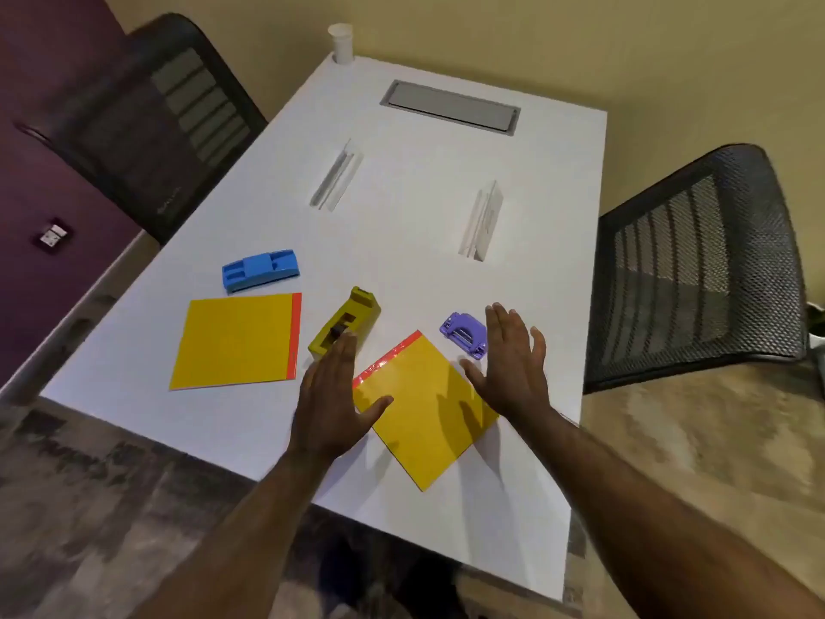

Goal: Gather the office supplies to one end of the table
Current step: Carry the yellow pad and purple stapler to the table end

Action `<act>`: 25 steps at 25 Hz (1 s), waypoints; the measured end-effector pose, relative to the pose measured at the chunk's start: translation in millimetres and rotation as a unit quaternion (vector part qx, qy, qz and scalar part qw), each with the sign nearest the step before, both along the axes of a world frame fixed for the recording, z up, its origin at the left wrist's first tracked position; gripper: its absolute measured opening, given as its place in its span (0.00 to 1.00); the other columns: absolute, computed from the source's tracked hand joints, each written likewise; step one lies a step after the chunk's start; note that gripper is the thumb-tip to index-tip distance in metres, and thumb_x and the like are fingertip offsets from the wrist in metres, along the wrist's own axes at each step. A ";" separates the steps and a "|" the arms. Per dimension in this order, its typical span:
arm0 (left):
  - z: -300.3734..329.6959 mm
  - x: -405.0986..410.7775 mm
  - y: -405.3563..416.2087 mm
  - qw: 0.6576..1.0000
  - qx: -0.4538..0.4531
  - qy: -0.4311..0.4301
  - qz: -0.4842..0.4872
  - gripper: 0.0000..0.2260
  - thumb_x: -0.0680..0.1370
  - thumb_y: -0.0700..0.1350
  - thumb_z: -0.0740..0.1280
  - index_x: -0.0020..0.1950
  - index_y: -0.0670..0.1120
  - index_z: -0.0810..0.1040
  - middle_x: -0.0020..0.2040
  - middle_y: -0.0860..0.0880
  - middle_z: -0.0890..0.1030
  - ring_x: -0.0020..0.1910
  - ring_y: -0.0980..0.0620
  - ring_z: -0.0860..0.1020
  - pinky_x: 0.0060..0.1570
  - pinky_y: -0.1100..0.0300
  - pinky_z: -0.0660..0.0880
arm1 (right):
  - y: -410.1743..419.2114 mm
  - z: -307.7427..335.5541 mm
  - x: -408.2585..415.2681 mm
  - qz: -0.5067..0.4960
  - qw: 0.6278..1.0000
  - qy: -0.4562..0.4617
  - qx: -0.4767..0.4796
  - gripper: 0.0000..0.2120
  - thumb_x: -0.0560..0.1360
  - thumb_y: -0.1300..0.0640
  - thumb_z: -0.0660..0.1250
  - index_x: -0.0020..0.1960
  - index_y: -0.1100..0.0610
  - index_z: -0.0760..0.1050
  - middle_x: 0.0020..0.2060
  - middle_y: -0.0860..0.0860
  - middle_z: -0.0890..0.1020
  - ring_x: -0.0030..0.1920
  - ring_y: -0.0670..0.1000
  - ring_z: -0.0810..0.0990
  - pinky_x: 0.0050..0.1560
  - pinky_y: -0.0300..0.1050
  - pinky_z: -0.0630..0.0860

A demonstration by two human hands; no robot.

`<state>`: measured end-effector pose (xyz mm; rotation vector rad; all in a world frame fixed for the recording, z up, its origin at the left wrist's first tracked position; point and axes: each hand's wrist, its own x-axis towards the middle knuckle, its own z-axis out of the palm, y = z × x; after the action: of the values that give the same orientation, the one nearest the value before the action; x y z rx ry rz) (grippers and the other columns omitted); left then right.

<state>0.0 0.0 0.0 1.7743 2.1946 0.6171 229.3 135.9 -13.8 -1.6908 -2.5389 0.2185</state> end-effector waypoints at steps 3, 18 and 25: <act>-19.1 18.4 2.5 0.998 -0.029 -0.040 0.048 0.41 0.71 0.61 0.69 0.77 0.44 0.58 0.76 0.44 0.65 0.73 0.42 0.66 0.66 0.44 0.66 | 20.5 -13.1 11.2 0.011 1.000 0.006 -0.025 0.39 0.76 0.39 0.60 0.78 0.58 0.50 0.78 0.55 0.57 0.77 0.55 0.55 0.75 0.58 0.49; -82.6 28.9 8.0 0.954 -0.225 -0.066 0.187 0.45 0.69 0.61 0.74 0.77 0.44 0.56 0.78 0.44 0.60 0.74 0.42 0.65 0.67 0.45 0.67 | 75.7 -65.0 -2.6 -0.073 0.979 0.127 -0.142 0.22 0.74 0.49 0.69 0.63 0.59 0.73 0.58 0.57 0.80 0.55 0.59 0.79 0.56 0.53 0.71; -87.0 29.9 11.2 0.943 -0.280 -0.041 0.174 0.53 0.66 0.66 0.73 0.79 0.45 0.48 0.80 0.46 0.54 0.77 0.44 0.57 0.70 0.43 0.62 | 80.2 -73.8 -13.6 -0.126 0.960 0.173 -0.180 0.14 0.75 0.52 0.69 0.55 0.60 0.75 0.48 0.57 0.82 0.45 0.55 0.77 0.51 0.53 0.74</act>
<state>29.9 11.2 -87.0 1.0709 2.3312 0.0949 215.7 216.0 -87.5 -1.8690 -2.0971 0.9142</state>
